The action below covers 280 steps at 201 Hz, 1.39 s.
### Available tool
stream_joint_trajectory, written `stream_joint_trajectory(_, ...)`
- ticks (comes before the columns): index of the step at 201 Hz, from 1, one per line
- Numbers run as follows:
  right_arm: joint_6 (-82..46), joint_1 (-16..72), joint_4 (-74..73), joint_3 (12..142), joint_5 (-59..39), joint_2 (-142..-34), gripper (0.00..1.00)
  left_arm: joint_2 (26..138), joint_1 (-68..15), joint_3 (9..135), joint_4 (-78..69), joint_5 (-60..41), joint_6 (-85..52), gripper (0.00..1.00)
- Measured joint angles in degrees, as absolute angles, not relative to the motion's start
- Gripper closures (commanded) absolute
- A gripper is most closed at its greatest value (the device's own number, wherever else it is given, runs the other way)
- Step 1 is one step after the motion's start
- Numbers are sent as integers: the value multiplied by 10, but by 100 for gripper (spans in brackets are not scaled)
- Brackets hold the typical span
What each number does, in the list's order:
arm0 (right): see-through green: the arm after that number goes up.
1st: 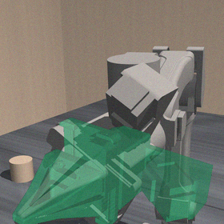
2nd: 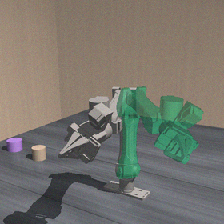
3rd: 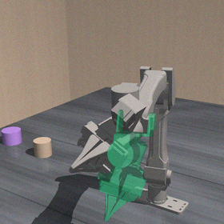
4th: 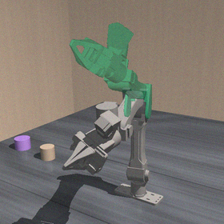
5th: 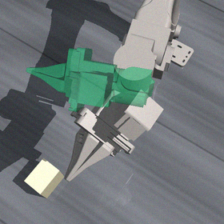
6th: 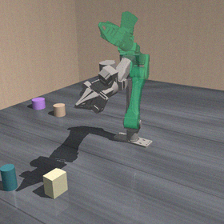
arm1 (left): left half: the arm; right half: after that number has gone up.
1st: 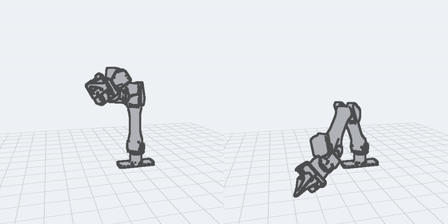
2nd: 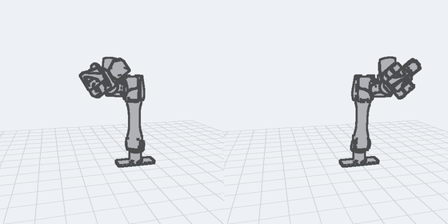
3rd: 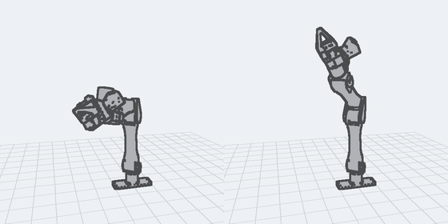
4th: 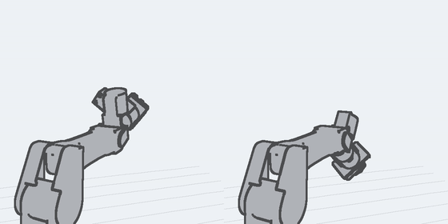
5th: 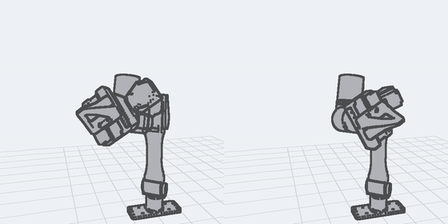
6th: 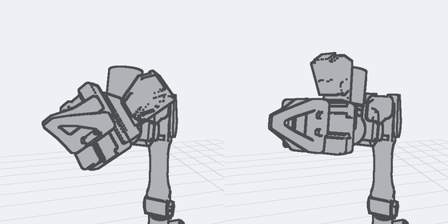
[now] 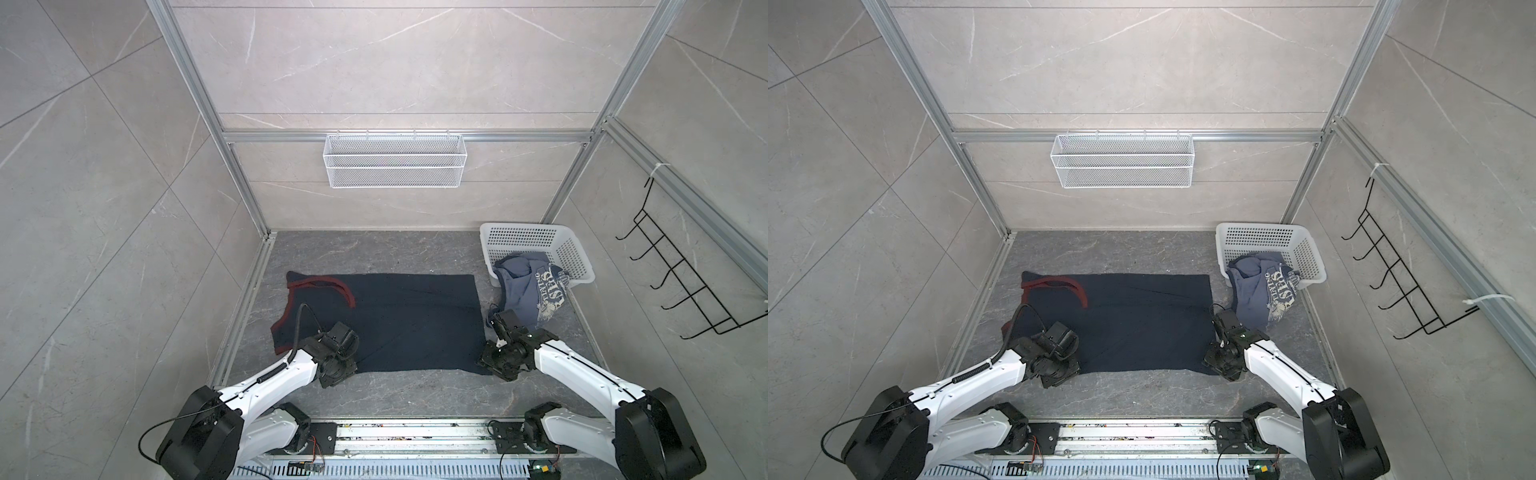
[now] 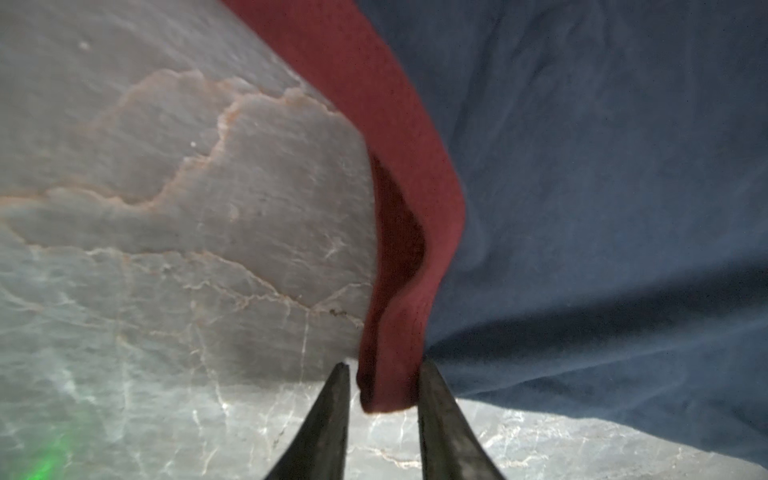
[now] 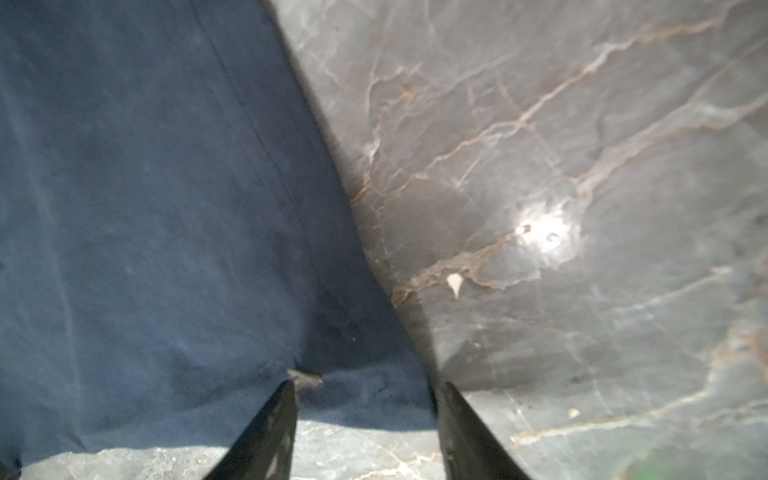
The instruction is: Fold and stack the tank tops
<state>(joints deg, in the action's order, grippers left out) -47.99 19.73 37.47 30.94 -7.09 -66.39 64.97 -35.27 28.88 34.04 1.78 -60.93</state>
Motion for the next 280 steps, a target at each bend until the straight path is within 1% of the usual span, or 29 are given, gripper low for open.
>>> stream_joint_trajectory(30,-492,208,377,309,-57,-664,58,652,-354,285,331,25,-609,78)
stream_joint_trajectory(45,-498,213,380,307,-51,-661,58,654,-354,285,328,27,-609,80)
stream_joint_trajectory(54,-500,215,383,305,-47,-658,56,654,-354,285,326,27,-609,81)
stream_joint_trajectory(71,-505,220,391,302,-41,-650,55,654,-354,284,324,27,-609,83)
stream_joint_trajectory(91,-508,222,392,302,-38,-648,58,654,-354,284,321,28,-609,85)
stream_joint_trajectory(127,-517,229,392,302,-37,-654,74,655,-354,284,315,28,-609,91)
stream_joint_trajectory(148,-523,230,391,296,-31,-644,88,654,-354,284,312,28,-609,94)
stream_joint_trajectory(181,-528,232,404,298,-14,-625,100,641,-356,286,316,28,-608,97)
stream_joint_trajectory(240,-515,232,466,394,68,-590,100,597,-356,362,346,35,-604,97)
stream_joint_trajectory(259,-505,232,467,431,81,-606,100,613,-356,390,346,44,-601,97)
stream_joint_trajectory(280,-491,227,462,471,89,-641,100,655,-350,430,345,49,-594,98)
